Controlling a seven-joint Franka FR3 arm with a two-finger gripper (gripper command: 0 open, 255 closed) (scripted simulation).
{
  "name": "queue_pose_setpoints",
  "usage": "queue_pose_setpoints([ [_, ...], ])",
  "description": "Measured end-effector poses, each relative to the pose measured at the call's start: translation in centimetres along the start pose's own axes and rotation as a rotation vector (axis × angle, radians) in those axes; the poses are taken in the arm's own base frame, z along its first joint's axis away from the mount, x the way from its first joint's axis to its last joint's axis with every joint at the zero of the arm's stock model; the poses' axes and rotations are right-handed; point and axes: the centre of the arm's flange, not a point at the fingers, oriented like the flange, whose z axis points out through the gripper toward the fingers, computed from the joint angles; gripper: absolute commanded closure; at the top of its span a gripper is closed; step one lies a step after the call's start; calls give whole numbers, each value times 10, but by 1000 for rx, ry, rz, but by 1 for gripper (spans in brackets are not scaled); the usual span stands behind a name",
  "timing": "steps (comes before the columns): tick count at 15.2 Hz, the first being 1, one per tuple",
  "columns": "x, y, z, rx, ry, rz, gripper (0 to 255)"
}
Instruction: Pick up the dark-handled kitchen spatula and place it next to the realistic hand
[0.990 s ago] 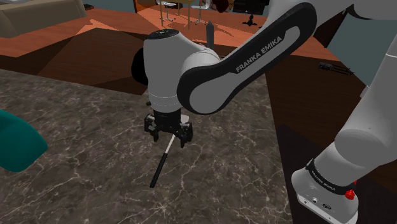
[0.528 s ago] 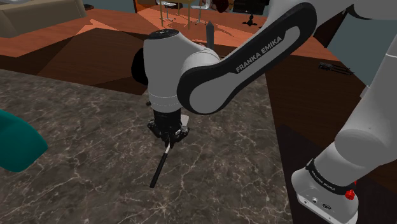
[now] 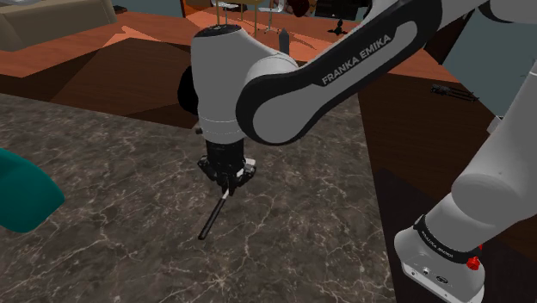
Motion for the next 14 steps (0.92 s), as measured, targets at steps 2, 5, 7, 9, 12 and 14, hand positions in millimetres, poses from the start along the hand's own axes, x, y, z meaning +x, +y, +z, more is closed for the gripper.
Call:
queue_pose_setpoints([
  [2, 0, 0, -10, 0, 0, 0, 255],
  [5, -1, 0, -26, 0, 0, 0, 255],
  [7, -2, 1, -36, 0, 0, 0, 255],
  [9, -2, 2, -47, 0, 0, 0, 255],
  [12, -3, 1, -63, 0, 0, 0, 255],
  [14, -3, 2, -74, 0, 0, 0, 255],
])
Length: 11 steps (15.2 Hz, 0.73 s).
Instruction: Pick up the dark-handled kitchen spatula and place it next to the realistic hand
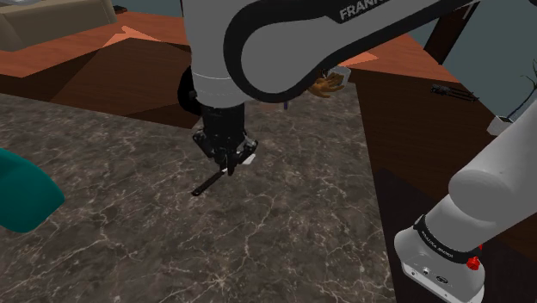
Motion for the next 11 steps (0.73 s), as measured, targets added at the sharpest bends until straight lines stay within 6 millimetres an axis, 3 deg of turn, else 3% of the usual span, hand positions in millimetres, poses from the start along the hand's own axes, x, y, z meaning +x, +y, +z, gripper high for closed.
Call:
queue_pose_setpoints([
  [11, -4, -2, -58, 0, 0, 0, 255],
])
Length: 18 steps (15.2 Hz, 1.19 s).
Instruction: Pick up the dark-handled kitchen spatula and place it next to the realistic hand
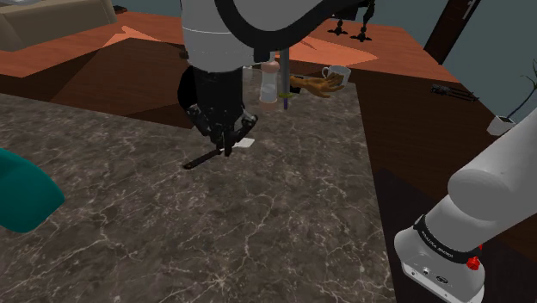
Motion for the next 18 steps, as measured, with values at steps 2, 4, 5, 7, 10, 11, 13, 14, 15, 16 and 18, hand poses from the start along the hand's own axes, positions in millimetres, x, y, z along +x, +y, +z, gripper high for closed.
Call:
queue_pose_setpoints([
  [2, 3, 5, -6, -1, 1, 1, 255],
  [4, 23, 16, -7, -3, 3, 4, 255],
  [5, 33, 23, -8, -3, 3, 2, 255],
  [7, 52, 38, -10, -3, 2, 3, 255],
  [10, 81, 61, -13, -2, 2, 1, 255],
  [11, 93, 67, -13, -2, 2, 1, 255],
  [13, 116, 86, -15, -2, 1, 2, 255],
  [14, 128, 92, -15, -1, 1, 1, 255],
  [15, 139, 99, -18, -1, 0, 1, 255],
  [16, 149, 106, -18, -1, 1, 1, 255],
  [18, 171, 122, -21, -1, 0, 1, 255],
])
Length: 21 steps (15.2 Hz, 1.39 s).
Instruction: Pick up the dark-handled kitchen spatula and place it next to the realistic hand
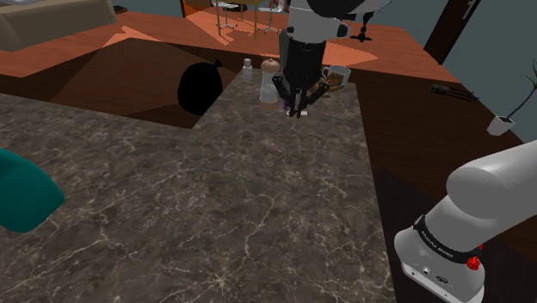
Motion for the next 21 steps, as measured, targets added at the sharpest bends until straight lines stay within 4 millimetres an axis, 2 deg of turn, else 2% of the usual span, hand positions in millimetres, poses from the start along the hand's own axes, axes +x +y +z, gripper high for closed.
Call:
queue_pose_setpoints([
  [21, 225, 161, -12, 1, -1, -1, 255],
])
